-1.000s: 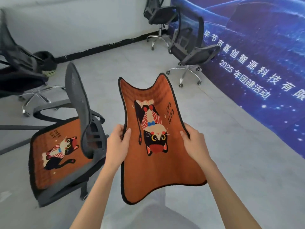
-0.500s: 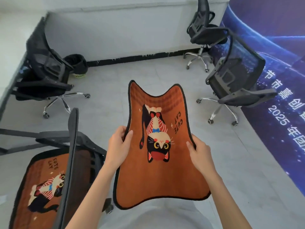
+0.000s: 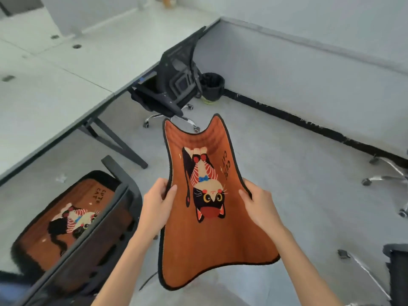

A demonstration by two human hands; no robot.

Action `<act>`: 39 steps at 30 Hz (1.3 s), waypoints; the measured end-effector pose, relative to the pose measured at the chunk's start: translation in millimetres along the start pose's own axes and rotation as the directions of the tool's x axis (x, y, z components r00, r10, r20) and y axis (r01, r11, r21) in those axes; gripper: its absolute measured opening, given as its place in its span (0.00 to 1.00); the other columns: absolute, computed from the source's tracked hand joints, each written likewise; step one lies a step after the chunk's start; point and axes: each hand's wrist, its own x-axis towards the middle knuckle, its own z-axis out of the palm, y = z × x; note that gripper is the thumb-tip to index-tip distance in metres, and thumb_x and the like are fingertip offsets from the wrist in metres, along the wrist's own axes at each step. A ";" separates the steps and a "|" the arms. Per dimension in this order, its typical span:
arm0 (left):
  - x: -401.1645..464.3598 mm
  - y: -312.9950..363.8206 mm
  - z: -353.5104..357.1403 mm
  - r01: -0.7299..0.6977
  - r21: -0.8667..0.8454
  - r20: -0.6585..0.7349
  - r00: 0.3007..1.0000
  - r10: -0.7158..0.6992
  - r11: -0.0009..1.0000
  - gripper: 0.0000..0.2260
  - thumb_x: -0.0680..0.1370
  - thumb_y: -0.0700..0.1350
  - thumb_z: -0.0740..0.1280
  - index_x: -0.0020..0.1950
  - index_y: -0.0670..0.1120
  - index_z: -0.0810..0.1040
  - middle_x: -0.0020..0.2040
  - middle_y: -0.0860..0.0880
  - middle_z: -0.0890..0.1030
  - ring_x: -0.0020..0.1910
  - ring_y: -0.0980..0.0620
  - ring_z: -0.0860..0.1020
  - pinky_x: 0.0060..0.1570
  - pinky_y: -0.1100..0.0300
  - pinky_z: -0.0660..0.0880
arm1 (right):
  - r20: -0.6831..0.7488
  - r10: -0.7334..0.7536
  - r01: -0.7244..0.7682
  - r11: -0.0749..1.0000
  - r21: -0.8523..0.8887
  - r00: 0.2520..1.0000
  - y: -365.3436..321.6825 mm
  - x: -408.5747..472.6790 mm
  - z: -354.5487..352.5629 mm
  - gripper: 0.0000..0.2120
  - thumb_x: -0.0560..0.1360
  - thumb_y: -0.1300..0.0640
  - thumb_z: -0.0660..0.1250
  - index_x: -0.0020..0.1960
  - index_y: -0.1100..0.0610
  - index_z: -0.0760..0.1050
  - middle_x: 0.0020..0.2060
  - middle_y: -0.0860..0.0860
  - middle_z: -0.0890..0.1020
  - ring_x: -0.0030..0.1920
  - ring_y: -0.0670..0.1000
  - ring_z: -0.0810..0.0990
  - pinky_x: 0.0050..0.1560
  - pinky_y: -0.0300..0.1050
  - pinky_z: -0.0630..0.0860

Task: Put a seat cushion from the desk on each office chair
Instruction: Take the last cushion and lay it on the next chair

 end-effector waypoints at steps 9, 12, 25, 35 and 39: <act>184.1 13.0 -6.6 0.119 -0.089 -0.200 0.971 -0.135 0.989 0.07 0.79 0.45 0.60 0.44 0.44 0.72 0.43 0.40 0.80 0.44 0.40 0.79 0.45 0.44 0.77 | 0.172 -0.225 0.244 0.965 -0.098 0.959 -61.8 226.9 15.9 0.18 0.79 0.59 0.57 0.68 0.55 0.68 0.61 0.53 0.79 0.60 0.54 0.77 0.61 0.45 0.72; 243.1 19.6 -22.0 0.113 -0.073 -0.247 0.961 -0.128 0.991 0.09 0.79 0.46 0.60 0.47 0.40 0.72 0.43 0.39 0.80 0.44 0.39 0.79 0.45 0.42 0.77 | 0.217 -0.274 0.297 0.952 -0.078 0.937 -96.0 292.2 21.1 0.17 0.79 0.60 0.57 0.68 0.55 0.69 0.60 0.53 0.79 0.60 0.54 0.77 0.58 0.43 0.71; 492.1 -8.4 -91.2 0.210 -0.183 -0.527 0.804 -0.276 0.960 0.06 0.79 0.44 0.60 0.47 0.41 0.73 0.39 0.48 0.78 0.37 0.57 0.76 0.37 0.64 0.72 | 0.455 -0.454 0.488 0.872 0.050 0.766 -240.2 582.9 96.5 0.18 0.79 0.59 0.57 0.69 0.54 0.68 0.62 0.52 0.78 0.61 0.53 0.76 0.64 0.45 0.70; 644.9 -33.0 -201.1 0.275 -0.233 -0.745 0.566 -0.353 0.933 0.04 0.79 0.42 0.60 0.47 0.43 0.71 0.43 0.43 0.78 0.42 0.47 0.75 0.43 0.52 0.72 | 0.604 -0.621 0.638 0.736 0.228 0.500 -422.2 732.7 201.5 0.18 0.79 0.62 0.56 0.68 0.56 0.69 0.63 0.53 0.77 0.63 0.53 0.74 0.58 0.36 0.66; 689.0 -68.1 -257.9 0.277 -0.320 -0.771 0.480 -0.420 0.906 0.04 0.79 0.42 0.60 0.47 0.43 0.72 0.44 0.43 0.78 0.43 0.46 0.76 0.44 0.52 0.73 | 0.570 -0.641 0.644 0.727 0.237 0.514 -479.2 769.4 251.7 0.17 0.78 0.62 0.57 0.66 0.57 0.71 0.61 0.54 0.78 0.60 0.54 0.76 0.56 0.38 0.67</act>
